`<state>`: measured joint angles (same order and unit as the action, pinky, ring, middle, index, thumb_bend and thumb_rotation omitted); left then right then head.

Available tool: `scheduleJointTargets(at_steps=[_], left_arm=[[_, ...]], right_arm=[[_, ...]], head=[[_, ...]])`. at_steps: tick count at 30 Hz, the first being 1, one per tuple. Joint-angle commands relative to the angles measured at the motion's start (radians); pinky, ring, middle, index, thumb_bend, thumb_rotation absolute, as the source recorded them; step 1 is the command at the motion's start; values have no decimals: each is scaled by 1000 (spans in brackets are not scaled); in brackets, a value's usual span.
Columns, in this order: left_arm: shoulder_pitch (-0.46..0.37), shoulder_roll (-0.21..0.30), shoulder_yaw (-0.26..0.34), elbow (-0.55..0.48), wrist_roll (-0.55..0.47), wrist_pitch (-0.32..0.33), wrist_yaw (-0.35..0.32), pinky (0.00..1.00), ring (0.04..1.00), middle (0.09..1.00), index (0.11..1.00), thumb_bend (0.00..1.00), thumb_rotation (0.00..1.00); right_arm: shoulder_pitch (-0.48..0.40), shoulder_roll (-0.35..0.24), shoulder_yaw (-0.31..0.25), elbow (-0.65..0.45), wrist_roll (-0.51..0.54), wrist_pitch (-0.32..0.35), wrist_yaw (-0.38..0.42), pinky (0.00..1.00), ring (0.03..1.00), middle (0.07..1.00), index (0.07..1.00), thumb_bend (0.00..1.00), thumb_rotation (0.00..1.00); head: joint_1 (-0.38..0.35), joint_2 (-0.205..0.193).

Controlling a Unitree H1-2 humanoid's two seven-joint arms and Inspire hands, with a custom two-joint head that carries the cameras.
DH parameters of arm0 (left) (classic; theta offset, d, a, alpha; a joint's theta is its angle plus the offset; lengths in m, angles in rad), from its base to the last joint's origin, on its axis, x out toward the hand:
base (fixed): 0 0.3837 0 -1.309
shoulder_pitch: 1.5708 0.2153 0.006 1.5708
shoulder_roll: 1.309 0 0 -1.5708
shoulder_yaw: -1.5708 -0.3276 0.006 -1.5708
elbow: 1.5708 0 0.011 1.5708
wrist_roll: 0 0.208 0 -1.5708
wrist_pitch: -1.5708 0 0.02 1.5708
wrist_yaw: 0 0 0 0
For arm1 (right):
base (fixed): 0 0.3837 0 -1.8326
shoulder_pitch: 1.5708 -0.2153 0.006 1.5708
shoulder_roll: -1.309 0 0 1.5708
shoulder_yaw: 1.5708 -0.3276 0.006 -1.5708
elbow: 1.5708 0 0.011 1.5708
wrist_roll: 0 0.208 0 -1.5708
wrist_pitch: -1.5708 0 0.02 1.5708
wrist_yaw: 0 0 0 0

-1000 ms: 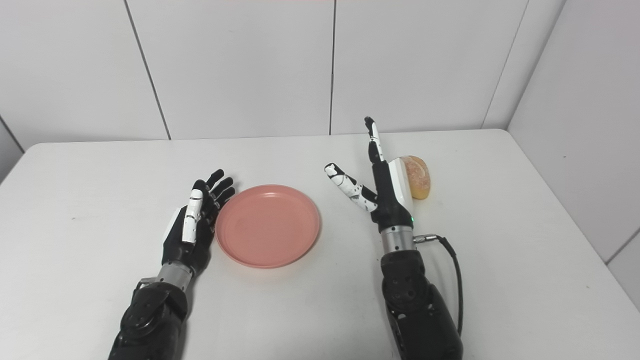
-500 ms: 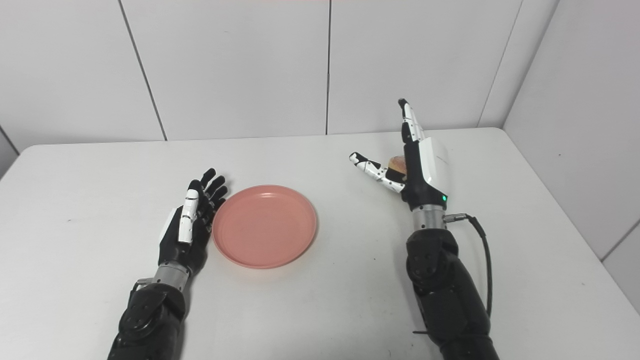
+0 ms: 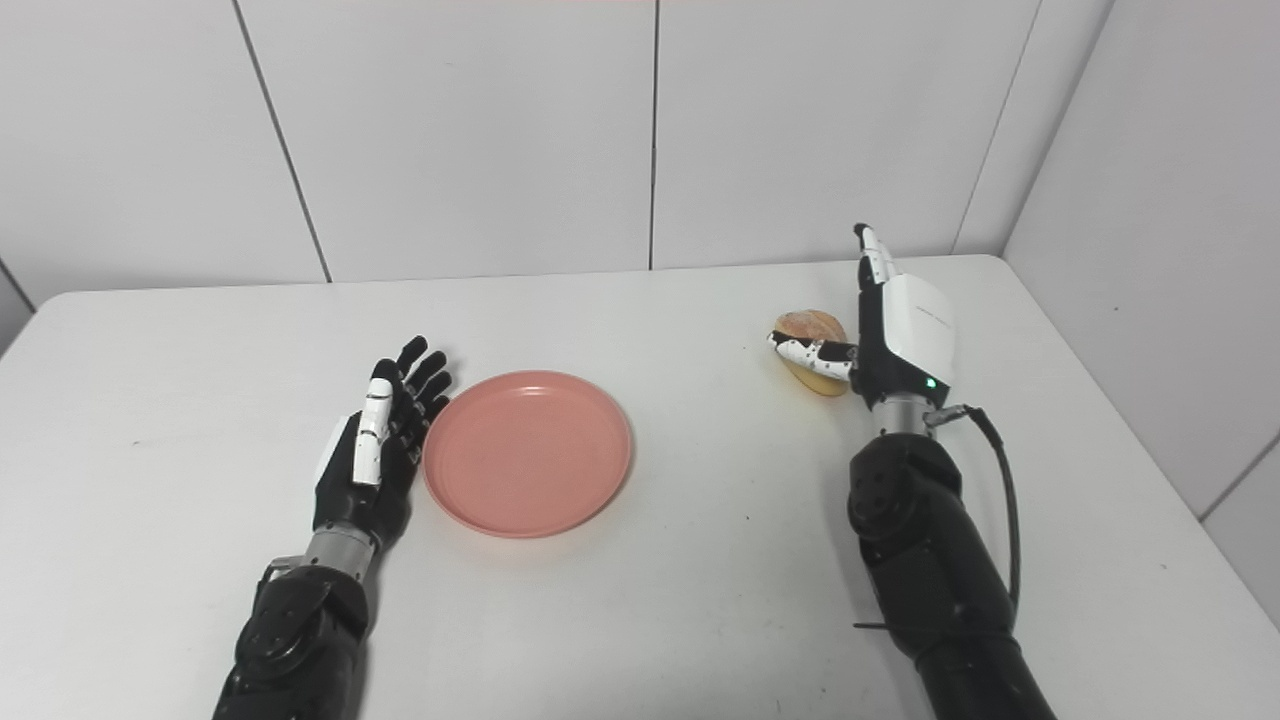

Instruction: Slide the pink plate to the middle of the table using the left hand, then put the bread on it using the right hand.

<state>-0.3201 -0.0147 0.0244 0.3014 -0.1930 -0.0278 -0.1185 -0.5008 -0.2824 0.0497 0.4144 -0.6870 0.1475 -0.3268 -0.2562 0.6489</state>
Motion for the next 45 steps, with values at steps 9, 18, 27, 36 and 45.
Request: scheduleJointTargets(at_steps=[9, 18, 27, 36, 45], left_arm=[[-9, -1, -7, -21, 11, -2, -1, 960, 944, 935, 930, 560, 1000], [-13, -4, -4, -19, 15, -3, 8, 953, 943, 936, 929, 542, 1000], [-17, -8, 4, -16, 13, -2, 4, 966, 948, 940, 932, 553, 1000], [-23, -10, 0, -11, 33, -10, 19, 933, 933, 923, 917, 532, 1000], [-15, -21, -25, -20, 52, -1, 19, 966, 948, 938, 935, 567, 1000]], right_arm=[[-70, -37, 38, 58, 17, 19, 10, 749, 838, 873, 911, 732, 311], [-77, -27, 45, 126, 71, -73, -55, 436, 551, 646, 750, 598, 52], [-81, -29, 55, 182, 93, -185, -158, 354, 451, 533, 565, 492, 73], [-80, -36, 52, 191, 104, -228, -185, 364, 456, 530, 495, 496, 123], [-60, -30, 50, 81, 109, -289, -204, 378, 464, 535, 495, 498, 126]], head=[[8, 12], [13, 14], [17, 13], [35, 13], [107, 13]])
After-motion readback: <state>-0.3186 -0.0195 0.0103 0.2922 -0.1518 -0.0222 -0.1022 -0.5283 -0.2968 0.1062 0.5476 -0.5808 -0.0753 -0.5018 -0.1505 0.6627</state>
